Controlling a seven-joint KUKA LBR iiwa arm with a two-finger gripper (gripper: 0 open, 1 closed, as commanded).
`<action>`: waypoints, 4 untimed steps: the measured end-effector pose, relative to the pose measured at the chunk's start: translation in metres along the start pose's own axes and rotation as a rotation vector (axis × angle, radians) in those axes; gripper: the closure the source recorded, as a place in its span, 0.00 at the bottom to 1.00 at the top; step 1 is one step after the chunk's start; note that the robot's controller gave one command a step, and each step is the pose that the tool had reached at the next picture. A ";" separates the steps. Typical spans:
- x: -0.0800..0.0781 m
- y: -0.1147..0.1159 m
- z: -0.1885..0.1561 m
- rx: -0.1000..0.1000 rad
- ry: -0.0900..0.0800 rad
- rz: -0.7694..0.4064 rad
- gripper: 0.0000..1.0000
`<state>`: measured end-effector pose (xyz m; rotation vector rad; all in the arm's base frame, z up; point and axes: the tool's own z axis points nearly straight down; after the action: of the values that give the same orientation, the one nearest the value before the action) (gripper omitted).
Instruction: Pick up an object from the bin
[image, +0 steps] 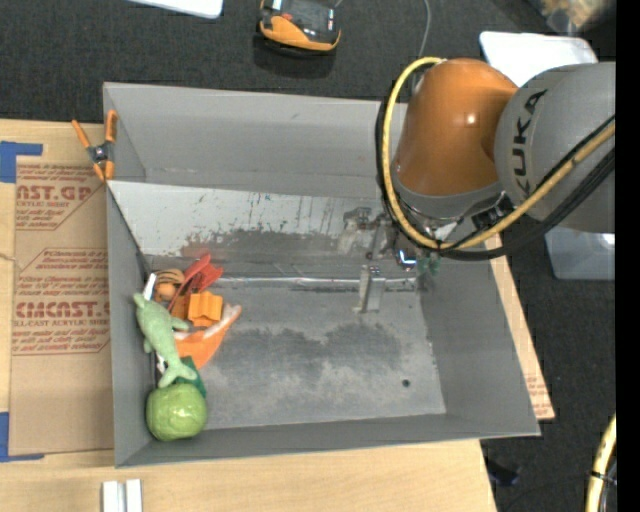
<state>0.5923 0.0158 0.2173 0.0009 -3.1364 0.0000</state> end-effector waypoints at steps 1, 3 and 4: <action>-0.001 0.000 -0.005 0.000 -0.008 0.000 0.00; 0.029 0.019 0.059 -0.002 -0.008 0.347 0.00; 0.032 0.034 0.106 -0.001 -0.010 0.384 0.00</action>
Offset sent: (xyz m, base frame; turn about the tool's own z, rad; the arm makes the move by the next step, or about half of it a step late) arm -0.0291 -0.0234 -0.0670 0.2754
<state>0.5596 0.0502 0.1119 -0.6001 -3.0891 -0.0002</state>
